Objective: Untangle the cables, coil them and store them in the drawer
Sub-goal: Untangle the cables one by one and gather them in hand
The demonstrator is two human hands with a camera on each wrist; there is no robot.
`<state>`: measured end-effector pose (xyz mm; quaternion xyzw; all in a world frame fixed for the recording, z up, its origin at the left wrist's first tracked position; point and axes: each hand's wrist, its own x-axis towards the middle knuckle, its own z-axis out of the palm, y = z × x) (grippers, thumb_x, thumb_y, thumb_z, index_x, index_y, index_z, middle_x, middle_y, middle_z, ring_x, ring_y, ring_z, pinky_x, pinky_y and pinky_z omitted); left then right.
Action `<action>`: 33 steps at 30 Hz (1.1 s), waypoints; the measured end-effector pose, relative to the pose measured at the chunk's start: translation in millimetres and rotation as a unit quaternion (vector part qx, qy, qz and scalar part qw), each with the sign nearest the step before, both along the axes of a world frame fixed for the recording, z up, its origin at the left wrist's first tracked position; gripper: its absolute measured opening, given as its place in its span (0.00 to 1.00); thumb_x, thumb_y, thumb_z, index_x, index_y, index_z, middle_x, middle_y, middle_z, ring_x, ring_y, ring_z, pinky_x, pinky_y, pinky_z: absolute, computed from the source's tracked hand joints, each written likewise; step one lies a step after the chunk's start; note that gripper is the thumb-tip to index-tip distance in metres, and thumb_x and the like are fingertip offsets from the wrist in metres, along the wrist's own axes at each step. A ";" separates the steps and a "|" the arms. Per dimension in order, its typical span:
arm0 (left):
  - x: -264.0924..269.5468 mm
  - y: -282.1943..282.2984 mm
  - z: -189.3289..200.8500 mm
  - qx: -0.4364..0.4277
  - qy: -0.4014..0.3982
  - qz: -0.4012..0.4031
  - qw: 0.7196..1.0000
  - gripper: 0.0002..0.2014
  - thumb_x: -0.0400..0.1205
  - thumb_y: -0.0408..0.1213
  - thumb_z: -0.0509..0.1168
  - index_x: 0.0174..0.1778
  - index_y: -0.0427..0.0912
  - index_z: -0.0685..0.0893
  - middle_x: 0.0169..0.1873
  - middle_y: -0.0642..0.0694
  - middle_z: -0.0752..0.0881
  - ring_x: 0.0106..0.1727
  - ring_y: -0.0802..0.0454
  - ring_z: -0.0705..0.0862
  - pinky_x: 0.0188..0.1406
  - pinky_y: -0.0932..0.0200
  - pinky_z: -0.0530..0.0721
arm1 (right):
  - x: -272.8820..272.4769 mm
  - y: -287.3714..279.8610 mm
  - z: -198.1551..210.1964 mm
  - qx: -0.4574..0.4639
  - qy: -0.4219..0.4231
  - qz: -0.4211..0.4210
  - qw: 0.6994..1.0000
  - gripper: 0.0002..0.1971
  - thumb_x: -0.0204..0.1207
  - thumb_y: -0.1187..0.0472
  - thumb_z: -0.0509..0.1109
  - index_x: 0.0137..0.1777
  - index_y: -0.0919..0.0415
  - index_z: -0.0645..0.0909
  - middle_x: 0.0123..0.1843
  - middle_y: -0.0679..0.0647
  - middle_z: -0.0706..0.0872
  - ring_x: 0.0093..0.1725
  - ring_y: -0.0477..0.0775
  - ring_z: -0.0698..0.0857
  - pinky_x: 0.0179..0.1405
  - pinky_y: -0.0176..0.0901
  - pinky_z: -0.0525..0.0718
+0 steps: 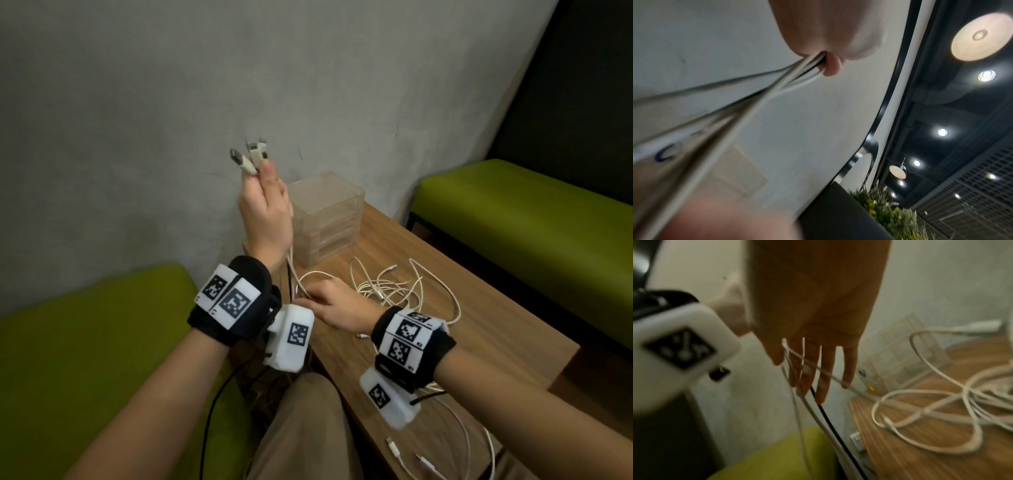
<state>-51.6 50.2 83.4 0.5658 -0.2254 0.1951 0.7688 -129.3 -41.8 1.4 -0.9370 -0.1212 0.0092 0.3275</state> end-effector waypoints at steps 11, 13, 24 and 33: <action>23.4 35.1 -1.3 0.185 -0.040 0.118 0.975 0.17 0.85 0.47 0.50 0.40 0.40 0.76 0.24 0.51 0.77 0.22 0.58 0.70 0.28 0.60 0.67 | -4.3 -41.2 1.5 0.033 -0.102 -0.148 0.983 0.15 0.82 0.59 0.61 0.35 0.56 0.83 0.28 0.50 0.79 0.27 0.41 0.74 0.33 0.39 0.72; 5.9 22.6 -10.2 0.305 -0.044 0.052 0.950 0.16 0.87 0.40 0.50 0.43 0.37 0.79 0.26 0.51 0.76 0.25 0.61 0.73 0.28 0.66 0.66 | 2.0 -36.1 17.0 0.012 -0.118 -0.159 0.980 0.15 0.82 0.60 0.58 0.33 0.55 0.77 0.29 0.51 0.78 0.30 0.49 0.75 0.36 0.47 0.72; -16.7 -14.8 -38.9 0.369 0.026 -0.136 0.919 0.17 0.87 0.44 0.50 0.33 0.47 0.74 0.26 0.53 0.78 0.30 0.56 0.77 0.33 0.57 0.72 | 24.6 -32.1 39.4 -0.051 -0.168 -0.185 0.967 0.04 0.82 0.66 0.51 0.45 0.62 0.60 0.44 0.56 0.67 0.42 0.52 0.68 0.39 0.39 0.64; -14.1 -15.6 -48.9 0.150 0.193 -0.350 0.904 0.17 0.87 0.41 0.47 0.34 0.42 0.70 0.13 0.56 0.69 0.12 0.63 0.64 0.10 0.70 0.65 | 19.4 -31.0 31.7 -0.136 -0.182 -0.212 0.950 0.27 0.70 0.49 0.39 0.59 0.66 0.66 0.74 0.62 0.64 0.76 0.59 0.61 0.74 0.68 0.58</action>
